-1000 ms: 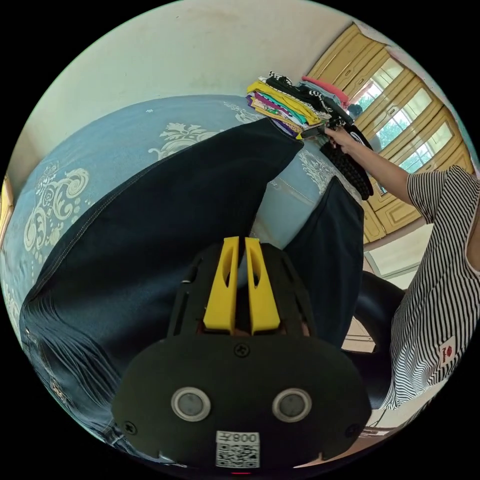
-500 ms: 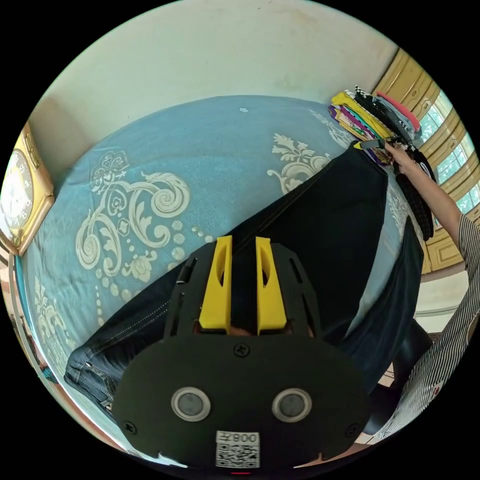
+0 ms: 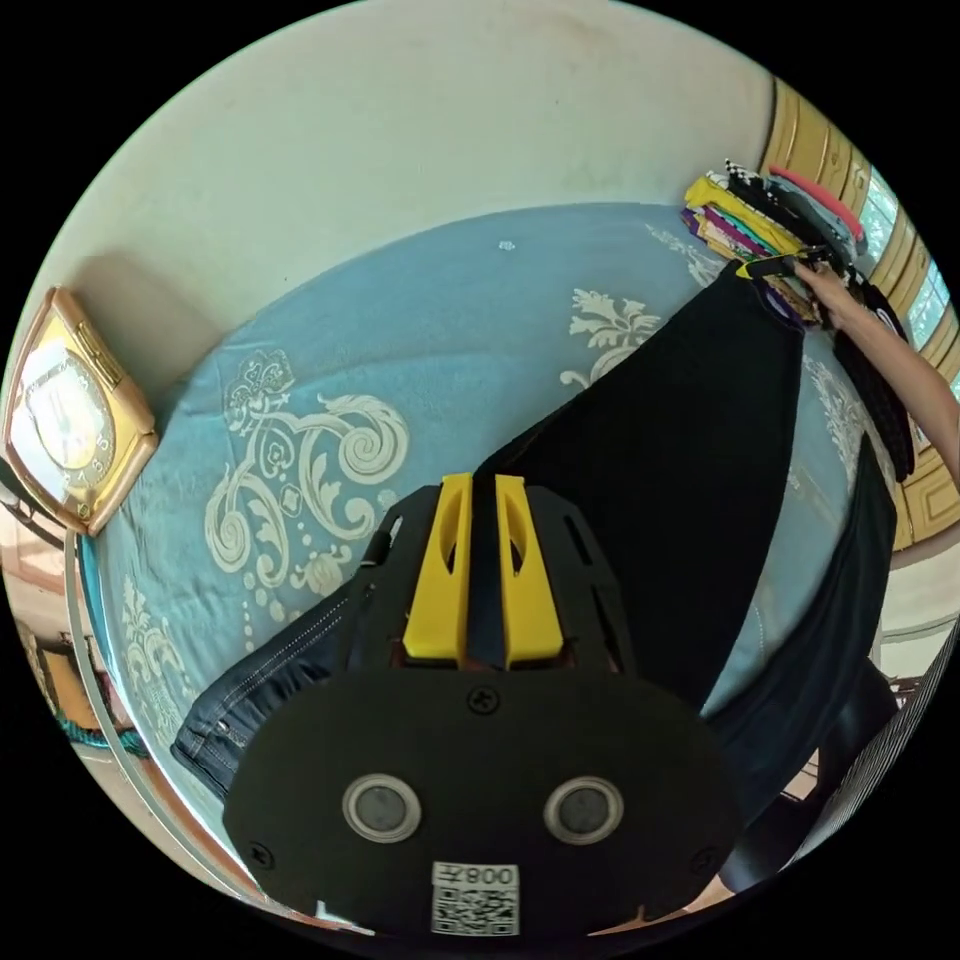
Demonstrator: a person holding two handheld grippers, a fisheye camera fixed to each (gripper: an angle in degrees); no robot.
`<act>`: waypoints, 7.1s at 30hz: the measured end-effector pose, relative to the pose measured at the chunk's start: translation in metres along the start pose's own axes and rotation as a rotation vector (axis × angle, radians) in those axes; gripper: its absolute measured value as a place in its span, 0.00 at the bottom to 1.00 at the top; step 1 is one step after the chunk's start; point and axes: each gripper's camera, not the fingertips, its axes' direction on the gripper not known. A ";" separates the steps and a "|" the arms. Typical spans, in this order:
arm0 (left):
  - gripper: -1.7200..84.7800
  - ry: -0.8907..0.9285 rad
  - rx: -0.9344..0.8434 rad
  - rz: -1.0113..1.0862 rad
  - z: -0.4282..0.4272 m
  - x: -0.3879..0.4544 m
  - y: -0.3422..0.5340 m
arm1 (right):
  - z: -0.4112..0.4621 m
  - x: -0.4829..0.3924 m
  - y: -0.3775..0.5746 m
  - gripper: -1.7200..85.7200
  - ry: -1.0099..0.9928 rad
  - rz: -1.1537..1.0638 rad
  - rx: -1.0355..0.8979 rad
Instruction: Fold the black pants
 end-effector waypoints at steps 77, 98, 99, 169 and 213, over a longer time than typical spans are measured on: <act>0.02 -0.023 0.059 -0.820 -0.252 -0.234 0.714 | -0.199 -0.854 0.330 0.07 -0.539 -0.800 -0.103; 0.02 -0.081 0.115 -0.792 -0.215 -0.207 0.777 | -0.178 -1.109 0.289 0.04 -0.363 -1.207 0.121; 0.02 -0.083 0.115 -0.790 -0.213 -0.206 0.779 | -0.186 -1.101 0.284 0.04 -0.447 -1.176 0.145; 0.09 -0.035 0.159 -0.321 0.045 -0.214 0.440 | -0.148 -0.741 -0.015 0.09 -0.398 -0.727 0.087; 0.03 -0.131 -0.301 0.069 0.143 -0.273 0.076 | -0.164 -0.738 -0.023 0.03 -0.097 -0.924 -0.036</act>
